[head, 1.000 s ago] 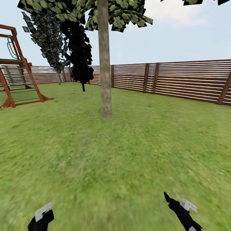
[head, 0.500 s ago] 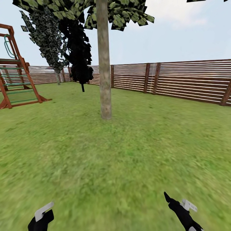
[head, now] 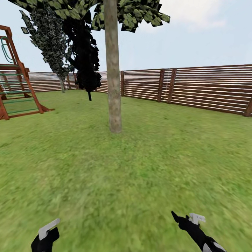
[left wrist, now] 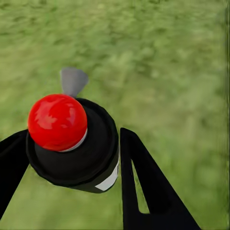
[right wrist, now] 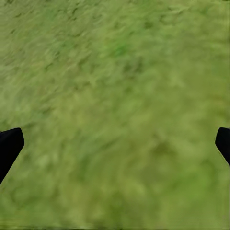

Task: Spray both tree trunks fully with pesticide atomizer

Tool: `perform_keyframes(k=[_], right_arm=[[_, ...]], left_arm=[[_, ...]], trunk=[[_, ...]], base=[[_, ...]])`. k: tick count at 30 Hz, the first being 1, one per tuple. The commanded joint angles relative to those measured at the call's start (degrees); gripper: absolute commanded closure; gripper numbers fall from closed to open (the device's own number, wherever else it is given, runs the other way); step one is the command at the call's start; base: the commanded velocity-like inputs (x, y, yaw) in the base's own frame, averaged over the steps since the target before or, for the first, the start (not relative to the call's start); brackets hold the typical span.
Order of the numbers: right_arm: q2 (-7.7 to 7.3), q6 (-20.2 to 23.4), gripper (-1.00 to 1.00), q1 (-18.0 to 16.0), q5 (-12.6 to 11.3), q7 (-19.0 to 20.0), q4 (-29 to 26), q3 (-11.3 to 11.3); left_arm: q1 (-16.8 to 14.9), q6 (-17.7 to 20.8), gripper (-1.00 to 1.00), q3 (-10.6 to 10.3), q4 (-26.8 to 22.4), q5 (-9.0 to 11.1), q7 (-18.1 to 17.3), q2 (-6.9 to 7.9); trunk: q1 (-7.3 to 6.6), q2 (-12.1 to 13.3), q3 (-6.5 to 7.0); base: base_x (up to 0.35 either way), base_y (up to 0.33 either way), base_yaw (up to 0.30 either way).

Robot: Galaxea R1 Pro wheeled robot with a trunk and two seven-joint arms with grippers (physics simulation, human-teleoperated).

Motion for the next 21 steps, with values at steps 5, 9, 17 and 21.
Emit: perform_keyframes(k=[5,9,17,21], right_arm=[[-0.04,0.9,-1.0,-0.1,0.2,0.0,-1.7,4.2],[-0.09,1.0,-1.0,-0.1,0.3,0.0,-2.6,4.5],[-0.02,1.0,-1.0,-0.1,0.3,0.6,-12.0,4.8],[-0.01,1.0,-1.0,-0.1,0.3,0.6,-12.4,4.8]], left_arm=[[-0.6,1.8,1.0,-2.4,-7.0,-0.2,0.0,0.08],[-0.8,15.6,1.0,-5.3,-19.7,-0.3,0.1,0.14],[-0.8,19.9,1.0,-6.7,-23.1,-0.2,0.1,1.44],[-0.8,20.0,1.0,-6.8,-23.1,-0.2,0.1,2.94]], trunk=[[0.0,0.0,0.0],[0.0,0.0,0.0],[0.0,0.0,0.0],[0.0,0.0,0.0]], base=[[0.33,0.0,0.0],[0.331,0.0,0.0],[0.331,0.0,0.0],[0.331,0.0,0.0]])
